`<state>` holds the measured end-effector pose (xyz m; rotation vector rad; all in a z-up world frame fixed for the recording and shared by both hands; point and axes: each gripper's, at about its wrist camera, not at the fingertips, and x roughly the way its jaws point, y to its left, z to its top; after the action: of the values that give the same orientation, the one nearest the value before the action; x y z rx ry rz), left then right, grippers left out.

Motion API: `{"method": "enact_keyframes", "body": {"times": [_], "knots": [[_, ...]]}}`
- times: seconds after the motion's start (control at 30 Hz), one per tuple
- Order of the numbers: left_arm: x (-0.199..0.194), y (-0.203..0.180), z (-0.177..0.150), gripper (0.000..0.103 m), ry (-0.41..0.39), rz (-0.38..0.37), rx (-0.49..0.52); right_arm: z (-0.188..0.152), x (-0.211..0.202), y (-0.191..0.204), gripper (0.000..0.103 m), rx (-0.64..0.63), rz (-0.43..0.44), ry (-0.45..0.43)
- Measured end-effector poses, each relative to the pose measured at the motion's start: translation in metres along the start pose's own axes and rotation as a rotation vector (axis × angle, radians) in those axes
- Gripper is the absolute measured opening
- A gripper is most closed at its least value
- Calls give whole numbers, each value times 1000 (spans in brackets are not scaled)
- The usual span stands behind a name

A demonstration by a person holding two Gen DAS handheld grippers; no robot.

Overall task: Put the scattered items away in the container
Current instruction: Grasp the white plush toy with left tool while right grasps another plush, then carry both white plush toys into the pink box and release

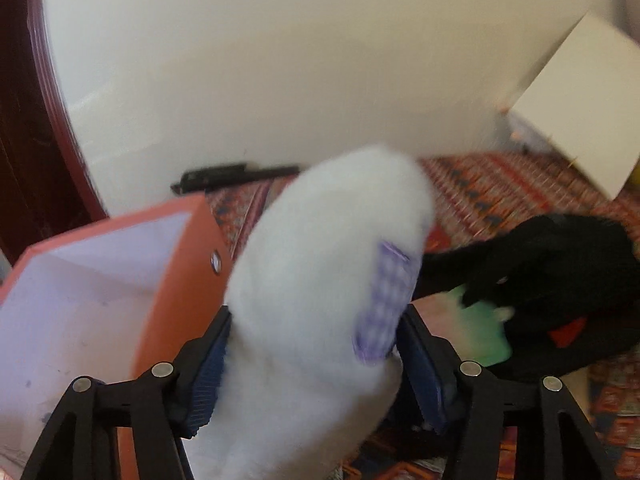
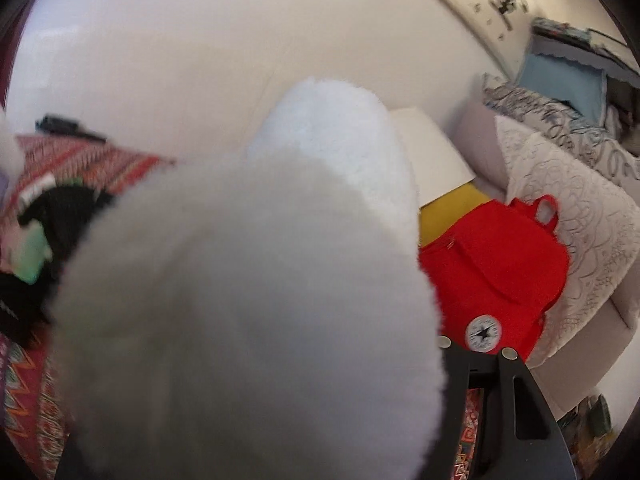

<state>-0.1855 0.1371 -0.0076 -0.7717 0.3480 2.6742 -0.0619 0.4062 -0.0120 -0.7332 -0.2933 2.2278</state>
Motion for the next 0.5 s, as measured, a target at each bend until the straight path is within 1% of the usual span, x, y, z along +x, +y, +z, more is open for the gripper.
{"method": "enact_keyframes", "body": {"times": [0.1, 0.2, 0.27, 0.3, 0.37, 0.4, 0.43, 0.47, 0.5], "knots": [[-25, -1, 4, 61, -32, -13, 5, 19, -34, 4, 69, 5, -21, -76], [-49, 1, 5, 61, -55, -41, -6, 27, -59, 9, 69, 11, -12, -125], [-55, 5, 7, 61, -48, -59, -12, 28, -77, 11, 69, 10, -1, -141], [-53, 5, 5, 61, -19, -86, -9, 28, -86, 12, 69, 11, 7, -143], [-39, 1, -4, 61, 69, -141, 4, 28, -96, 18, 69, 11, 26, -142], [-27, -2, -12, 61, 131, -171, 8, 28, -100, 21, 69, 11, 37, -138], [-9, -6, -27, 63, 223, -204, 12, 28, -107, 28, 69, 12, 50, -131], [6, -11, -39, 74, 287, -222, 21, 28, -111, 33, 70, 13, 64, -122], [13, -17, -50, 79, 302, -197, 58, 26, -113, 33, 70, 13, 72, -115]]}}
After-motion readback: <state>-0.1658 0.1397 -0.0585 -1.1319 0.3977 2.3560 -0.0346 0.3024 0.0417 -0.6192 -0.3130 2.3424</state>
